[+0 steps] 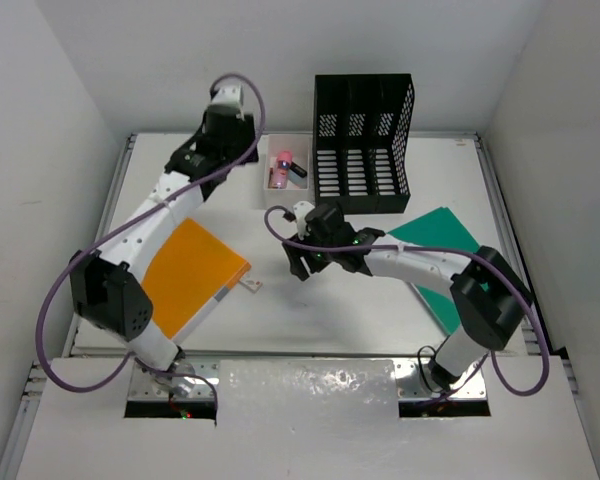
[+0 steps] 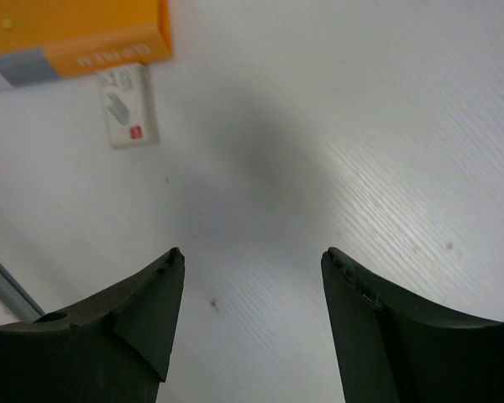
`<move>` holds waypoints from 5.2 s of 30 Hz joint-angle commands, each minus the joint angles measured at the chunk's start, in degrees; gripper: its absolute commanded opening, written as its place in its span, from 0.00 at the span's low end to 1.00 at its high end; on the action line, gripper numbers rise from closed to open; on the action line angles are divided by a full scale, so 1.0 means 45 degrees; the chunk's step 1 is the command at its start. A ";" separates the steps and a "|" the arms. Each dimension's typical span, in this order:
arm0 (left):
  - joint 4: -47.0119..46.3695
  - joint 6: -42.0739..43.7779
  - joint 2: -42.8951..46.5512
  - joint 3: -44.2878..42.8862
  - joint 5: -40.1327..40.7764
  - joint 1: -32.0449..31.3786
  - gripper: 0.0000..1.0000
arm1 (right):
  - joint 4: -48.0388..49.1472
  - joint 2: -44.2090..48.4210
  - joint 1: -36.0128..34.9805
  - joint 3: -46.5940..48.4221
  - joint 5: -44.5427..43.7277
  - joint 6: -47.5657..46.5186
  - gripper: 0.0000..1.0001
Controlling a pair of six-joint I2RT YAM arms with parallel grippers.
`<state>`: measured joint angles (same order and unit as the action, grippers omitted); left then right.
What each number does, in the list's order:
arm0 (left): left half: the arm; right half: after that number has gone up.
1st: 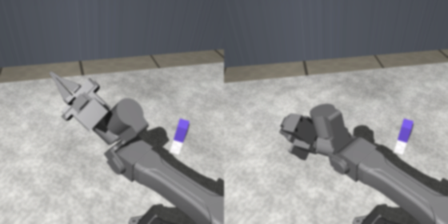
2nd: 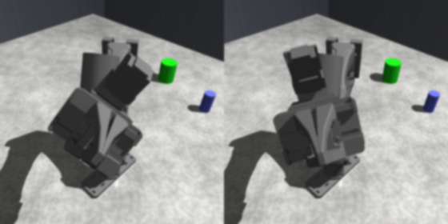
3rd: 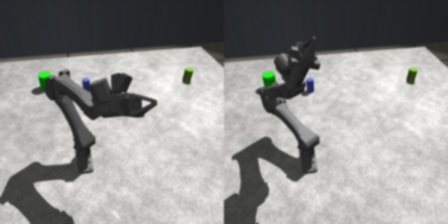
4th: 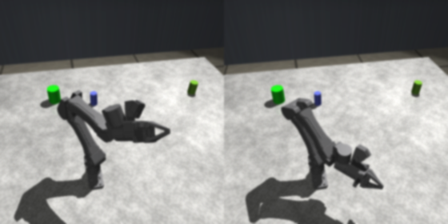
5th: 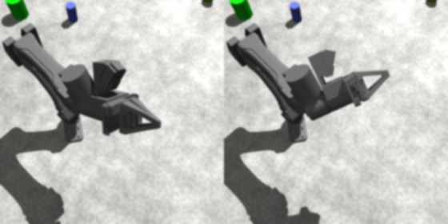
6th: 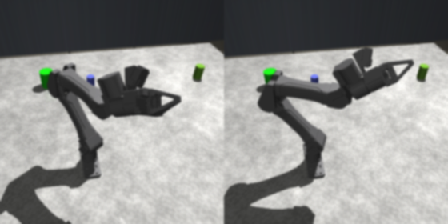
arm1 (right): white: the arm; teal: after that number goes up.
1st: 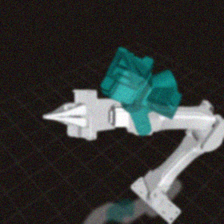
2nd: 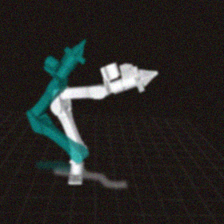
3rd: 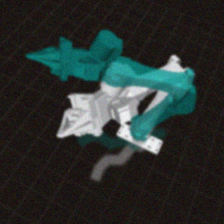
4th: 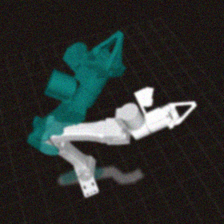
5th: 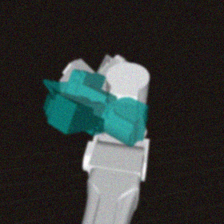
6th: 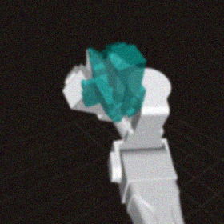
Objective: Organize the desk
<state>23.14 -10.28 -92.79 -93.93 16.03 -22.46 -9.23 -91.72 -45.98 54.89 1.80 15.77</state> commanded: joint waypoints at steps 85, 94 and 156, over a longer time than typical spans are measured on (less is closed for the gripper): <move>0.5035 -0.3965 0.7692 0.8451 0.3216 0.2393 0.64 | -0.1386 -0.3970 -0.1700 0.8694 -0.8679 -0.5925 0.00; 0.4859 -0.3769 0.7632 0.8803 0.2922 0.2393 0.65 | -0.0341 -0.7937 0.1075 1.3643 -0.9406 -0.5888 0.00; -0.2112 -0.2735 -0.2579 0.3321 0.1966 0.2744 0.00 | 0.1453 0.2917 0.2404 0.0637 -1.4458 -0.1203 0.00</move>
<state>20.93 -24.67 -100.82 -73.71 26.06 -10.81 1.19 -80.73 -35.22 63.88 -48.42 5.41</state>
